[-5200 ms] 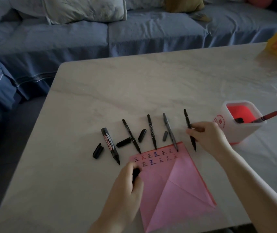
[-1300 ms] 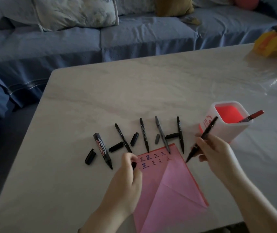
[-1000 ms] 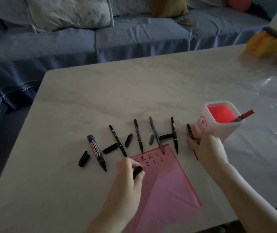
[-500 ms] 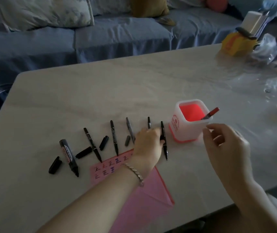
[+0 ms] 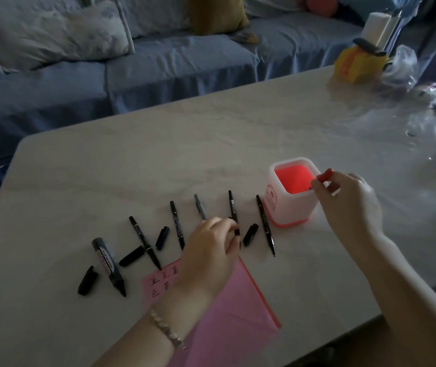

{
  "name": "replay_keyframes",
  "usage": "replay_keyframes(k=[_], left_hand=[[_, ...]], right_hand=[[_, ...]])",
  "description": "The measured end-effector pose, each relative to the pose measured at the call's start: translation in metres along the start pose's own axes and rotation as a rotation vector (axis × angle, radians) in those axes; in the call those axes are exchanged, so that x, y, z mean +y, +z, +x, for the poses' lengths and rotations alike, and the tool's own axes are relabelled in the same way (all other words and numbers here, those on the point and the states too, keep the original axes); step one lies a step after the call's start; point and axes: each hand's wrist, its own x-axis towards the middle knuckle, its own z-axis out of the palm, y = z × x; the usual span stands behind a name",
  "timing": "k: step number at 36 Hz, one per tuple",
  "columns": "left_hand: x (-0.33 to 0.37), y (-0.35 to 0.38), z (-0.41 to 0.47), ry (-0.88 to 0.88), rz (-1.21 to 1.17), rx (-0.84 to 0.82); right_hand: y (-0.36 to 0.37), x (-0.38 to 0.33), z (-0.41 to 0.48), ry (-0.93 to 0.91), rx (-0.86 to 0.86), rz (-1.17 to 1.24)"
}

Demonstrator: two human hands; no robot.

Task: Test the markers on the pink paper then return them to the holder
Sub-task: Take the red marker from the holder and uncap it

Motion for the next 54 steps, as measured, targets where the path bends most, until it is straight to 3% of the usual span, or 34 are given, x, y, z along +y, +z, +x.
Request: replay_keyframes(k=[8,13,18,24,27,32,40,47,54], left_hand=[[-0.008,-0.031,-0.031,-0.080,-0.077,0.045],[-0.014,-0.045,-0.045,-0.038,-0.093,0.151],[-0.025,-0.058,-0.061,-0.073,-0.132,0.076],[-0.037,-0.066,-0.089,-0.203,-0.258,0.097],[-0.047,-0.066,-0.103,-0.201,-0.187,0.085],[-0.054,-0.065,-0.114,-0.104,0.004,-0.011],[-0.047,-0.064,-0.122,-0.091,-0.183,-0.079],[-0.050,-0.061,-0.127,-0.046,-0.246,-0.069],[-0.048,-0.066,-0.128,-0.044,-0.309,-0.174]], right_hand=[[-0.022,-0.044,-0.035,-0.421,0.109,0.250],[-0.022,-0.079,-0.065,-0.500,0.002,0.552],[0.006,-0.109,-0.102,-0.116,-0.359,1.034],[0.036,-0.121,-0.135,0.339,-0.641,1.269],[0.045,-0.124,-0.150,0.402,-0.771,1.218],[0.056,-0.128,-0.162,0.332,-0.975,0.974],[0.054,-0.126,-0.170,0.166,-0.945,0.815],[0.055,-0.115,-0.180,0.153,-0.925,0.937],[0.052,-0.105,-0.182,0.139,-0.959,1.109]])
